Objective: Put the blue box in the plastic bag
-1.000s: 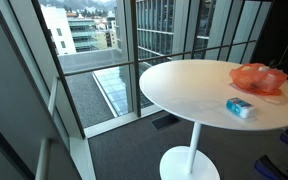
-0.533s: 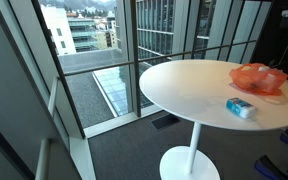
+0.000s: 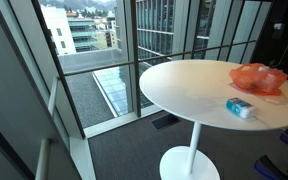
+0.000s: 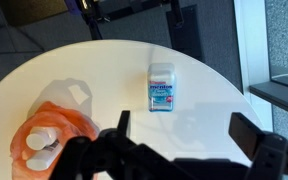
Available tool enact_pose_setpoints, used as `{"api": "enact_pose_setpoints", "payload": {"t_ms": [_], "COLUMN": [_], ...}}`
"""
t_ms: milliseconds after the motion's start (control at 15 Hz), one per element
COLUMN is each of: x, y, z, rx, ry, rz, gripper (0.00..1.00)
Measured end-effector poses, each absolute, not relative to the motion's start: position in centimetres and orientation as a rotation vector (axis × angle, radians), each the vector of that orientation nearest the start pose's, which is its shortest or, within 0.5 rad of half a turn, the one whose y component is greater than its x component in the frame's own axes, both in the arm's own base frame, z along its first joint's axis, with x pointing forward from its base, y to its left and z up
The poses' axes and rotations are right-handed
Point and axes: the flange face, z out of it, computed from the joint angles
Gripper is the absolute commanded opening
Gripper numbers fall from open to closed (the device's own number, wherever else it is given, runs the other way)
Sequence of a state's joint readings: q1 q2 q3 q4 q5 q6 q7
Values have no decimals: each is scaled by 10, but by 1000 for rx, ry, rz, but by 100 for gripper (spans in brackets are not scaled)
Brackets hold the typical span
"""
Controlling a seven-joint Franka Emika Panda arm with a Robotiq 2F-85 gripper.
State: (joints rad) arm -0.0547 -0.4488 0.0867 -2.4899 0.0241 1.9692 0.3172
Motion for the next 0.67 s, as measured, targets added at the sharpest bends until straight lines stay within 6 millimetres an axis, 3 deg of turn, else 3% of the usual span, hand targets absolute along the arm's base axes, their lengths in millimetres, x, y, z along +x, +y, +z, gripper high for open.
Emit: {"api": "enact_pose_setpoints", "payload": {"t_ms": [267, 667], "x": [402, 417], "y": [13, 7], "z": [425, 374], "rx": [-3148, -3129], "ry": [484, 495], "rz": [74, 25], "gripper": [100, 100]}}
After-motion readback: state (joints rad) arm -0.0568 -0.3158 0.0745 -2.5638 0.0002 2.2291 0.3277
